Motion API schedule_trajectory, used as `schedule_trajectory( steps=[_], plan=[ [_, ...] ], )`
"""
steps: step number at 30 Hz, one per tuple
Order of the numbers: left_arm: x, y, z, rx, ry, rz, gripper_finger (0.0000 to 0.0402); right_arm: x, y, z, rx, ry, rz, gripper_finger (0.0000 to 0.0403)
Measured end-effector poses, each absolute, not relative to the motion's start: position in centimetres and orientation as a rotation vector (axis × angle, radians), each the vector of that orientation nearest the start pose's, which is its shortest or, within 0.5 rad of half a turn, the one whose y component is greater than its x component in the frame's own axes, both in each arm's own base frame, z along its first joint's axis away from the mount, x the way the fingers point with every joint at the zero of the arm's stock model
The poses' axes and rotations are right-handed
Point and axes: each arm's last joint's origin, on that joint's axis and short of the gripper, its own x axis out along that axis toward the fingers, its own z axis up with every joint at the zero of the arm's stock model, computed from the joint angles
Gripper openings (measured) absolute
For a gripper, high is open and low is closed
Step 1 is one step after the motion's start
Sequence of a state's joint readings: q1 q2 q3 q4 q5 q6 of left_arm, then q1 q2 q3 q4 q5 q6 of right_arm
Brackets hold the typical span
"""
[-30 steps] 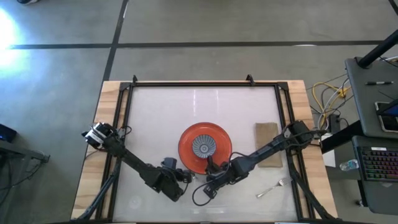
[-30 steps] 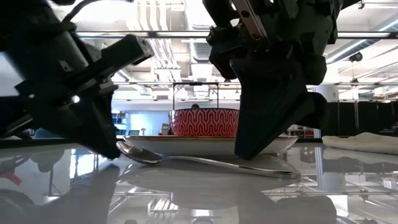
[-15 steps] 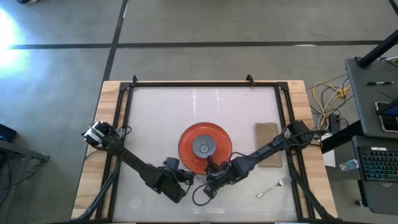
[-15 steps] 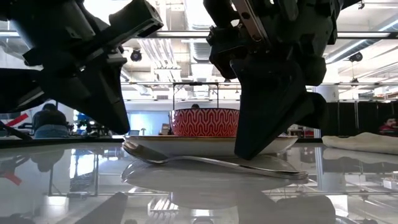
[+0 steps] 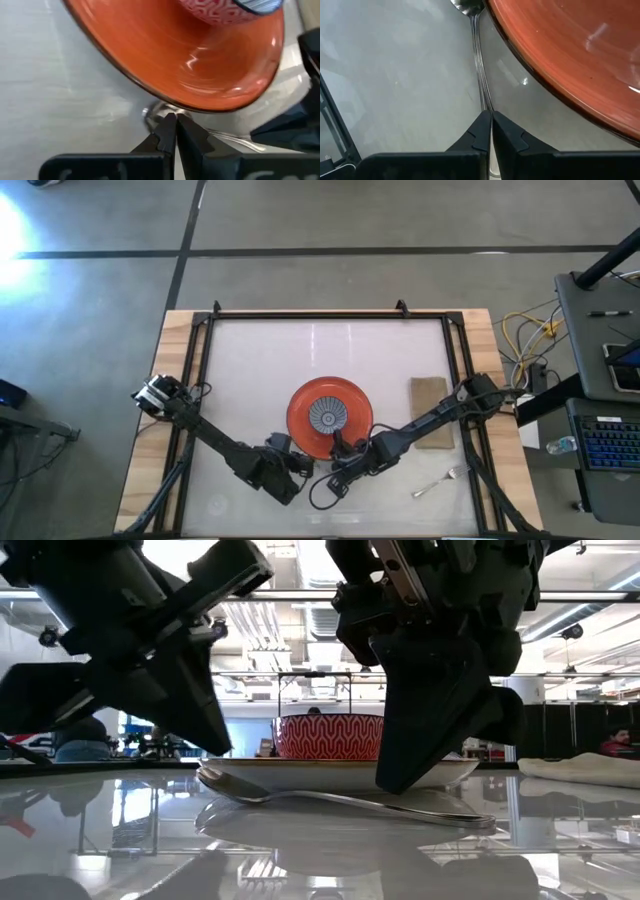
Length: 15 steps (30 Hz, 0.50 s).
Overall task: Set table place
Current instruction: Put the spoon into the blue bowl
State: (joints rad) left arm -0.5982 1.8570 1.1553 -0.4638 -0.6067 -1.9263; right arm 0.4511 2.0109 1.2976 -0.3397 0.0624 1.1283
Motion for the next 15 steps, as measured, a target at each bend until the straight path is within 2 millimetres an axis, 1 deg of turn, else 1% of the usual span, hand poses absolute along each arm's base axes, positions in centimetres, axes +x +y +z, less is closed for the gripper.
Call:
schedule_trajectory(
  steps=[5,12,15],
  plan=[
    [30.7,-18.5,15.7,-1.105,0.582,0.822,0.0,36.5,17.5,14.3,0.748,1.079,-0.259,0.0008],
    [31.0,-18.5,14.3,-1.093,0.649,0.833,0.0,36.5,17.5,14.3,0.748,1.082,-0.26,0.0008],
    [31.0,-18.5,13.8,-1.078,0.652,0.845,0.0,36.5,17.5,14.6,0.744,1.084,-0.259,0.0008]
  ],
)
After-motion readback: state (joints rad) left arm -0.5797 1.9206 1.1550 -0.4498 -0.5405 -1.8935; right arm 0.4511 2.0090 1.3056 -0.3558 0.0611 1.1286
